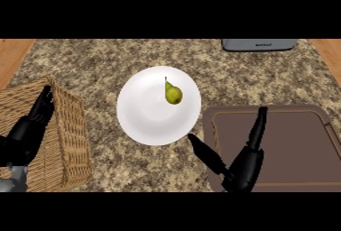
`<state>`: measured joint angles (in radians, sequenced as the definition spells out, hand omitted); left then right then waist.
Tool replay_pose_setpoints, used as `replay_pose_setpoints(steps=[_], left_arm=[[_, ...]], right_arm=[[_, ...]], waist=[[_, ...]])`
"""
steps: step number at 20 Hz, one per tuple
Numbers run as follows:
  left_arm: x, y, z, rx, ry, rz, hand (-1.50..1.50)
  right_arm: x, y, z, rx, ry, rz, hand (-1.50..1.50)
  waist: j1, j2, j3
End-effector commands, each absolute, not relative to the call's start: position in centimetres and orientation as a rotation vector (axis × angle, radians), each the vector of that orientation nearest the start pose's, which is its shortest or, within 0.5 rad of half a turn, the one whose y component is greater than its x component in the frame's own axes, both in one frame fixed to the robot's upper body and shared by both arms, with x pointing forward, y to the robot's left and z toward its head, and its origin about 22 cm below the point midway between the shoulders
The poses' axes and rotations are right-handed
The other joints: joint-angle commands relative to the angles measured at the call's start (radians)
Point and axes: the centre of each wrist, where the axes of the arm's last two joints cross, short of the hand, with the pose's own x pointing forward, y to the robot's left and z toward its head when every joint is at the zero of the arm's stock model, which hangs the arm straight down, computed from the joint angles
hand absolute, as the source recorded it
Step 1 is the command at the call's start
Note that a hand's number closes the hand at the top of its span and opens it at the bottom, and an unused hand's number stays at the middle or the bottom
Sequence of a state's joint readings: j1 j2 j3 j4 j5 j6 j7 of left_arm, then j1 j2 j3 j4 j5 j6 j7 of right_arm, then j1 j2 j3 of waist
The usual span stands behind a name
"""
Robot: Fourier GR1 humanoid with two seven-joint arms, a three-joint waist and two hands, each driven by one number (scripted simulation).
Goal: Pick the pear from the tray and place it in the plate
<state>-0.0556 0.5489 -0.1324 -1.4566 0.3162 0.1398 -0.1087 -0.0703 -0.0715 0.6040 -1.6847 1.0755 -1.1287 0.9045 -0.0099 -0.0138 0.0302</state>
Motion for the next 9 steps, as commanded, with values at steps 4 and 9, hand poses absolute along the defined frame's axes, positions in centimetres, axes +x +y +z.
replay_pose_setpoints(steps=[4,9], left_arm=[[24.6,31.2,-1.4,0.180,-1.523,-0.139,0.00],[25.3,30.5,-0.3,0.174,-1.531,-0.143,0.00]], right_arm=[[16.8,-11.6,1.4,-0.826,-1.603,-0.270,-1.50],[16.4,-14.1,-0.4,-0.906,-1.620,-0.279,-1.50]], waist=[[-0.005,0.016,-0.030],[-0.004,0.017,-0.029]])
